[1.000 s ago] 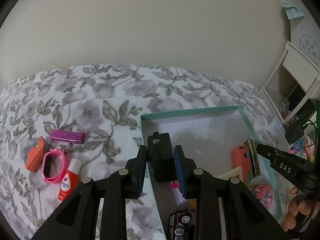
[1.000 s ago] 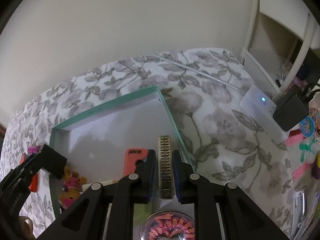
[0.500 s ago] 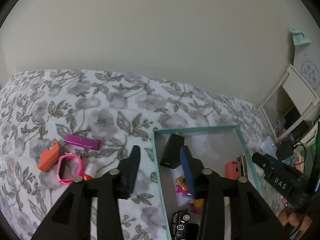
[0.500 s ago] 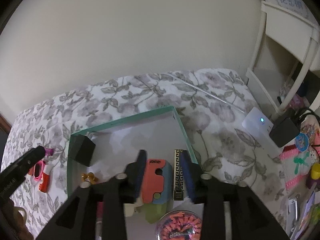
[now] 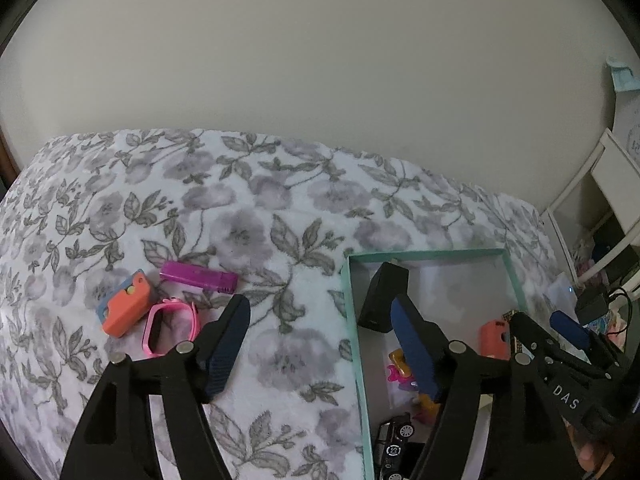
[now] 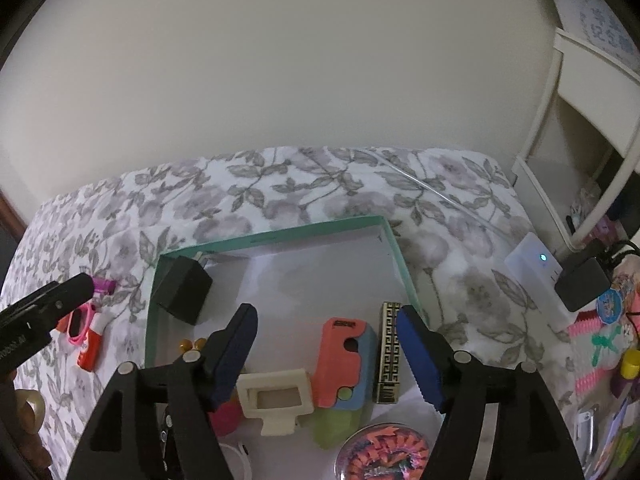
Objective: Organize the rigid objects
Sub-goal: 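Withdraw both open tools from the tray toward the remaining items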
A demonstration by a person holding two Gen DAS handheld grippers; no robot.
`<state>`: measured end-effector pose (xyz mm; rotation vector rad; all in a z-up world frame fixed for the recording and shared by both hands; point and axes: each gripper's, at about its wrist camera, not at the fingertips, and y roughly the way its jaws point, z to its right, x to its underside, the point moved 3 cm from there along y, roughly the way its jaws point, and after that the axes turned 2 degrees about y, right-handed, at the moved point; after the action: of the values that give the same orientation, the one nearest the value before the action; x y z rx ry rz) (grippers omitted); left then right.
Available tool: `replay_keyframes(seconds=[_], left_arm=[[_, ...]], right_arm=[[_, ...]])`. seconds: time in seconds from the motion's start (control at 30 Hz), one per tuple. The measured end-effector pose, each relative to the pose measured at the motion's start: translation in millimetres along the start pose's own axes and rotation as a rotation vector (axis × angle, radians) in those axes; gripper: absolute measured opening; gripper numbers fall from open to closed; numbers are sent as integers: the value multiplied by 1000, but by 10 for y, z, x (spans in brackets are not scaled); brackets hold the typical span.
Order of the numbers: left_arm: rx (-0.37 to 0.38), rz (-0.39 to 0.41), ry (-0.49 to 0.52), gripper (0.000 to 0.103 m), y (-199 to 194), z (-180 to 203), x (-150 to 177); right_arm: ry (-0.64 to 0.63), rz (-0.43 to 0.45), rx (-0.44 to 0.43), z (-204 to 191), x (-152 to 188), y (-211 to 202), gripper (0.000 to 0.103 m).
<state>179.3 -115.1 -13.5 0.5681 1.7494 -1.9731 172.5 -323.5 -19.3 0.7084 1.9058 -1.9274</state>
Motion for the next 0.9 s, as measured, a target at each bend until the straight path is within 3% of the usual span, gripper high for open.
replay_keyframes(seconds=[0.13,0.47,0.57,0.63,0.9], left_arm=[[-19,-5,7,83,24,-8,19],[-35,-31,23,84,122,-8,64],[-42,-36,23,89,147,-16,73],[-49,-35,20,98,157,-26,75],[-82,-40,5,99,186,-101,73]], right_arm=[[-18,0,-1,-33,9,17,86],[-20,7,-1,-42,3,24,98],[-19,7,-2,-43,5,24,103],[-19,9,-4,-46,5,22,103],[-24,7,-1,-49,9,39,103]])
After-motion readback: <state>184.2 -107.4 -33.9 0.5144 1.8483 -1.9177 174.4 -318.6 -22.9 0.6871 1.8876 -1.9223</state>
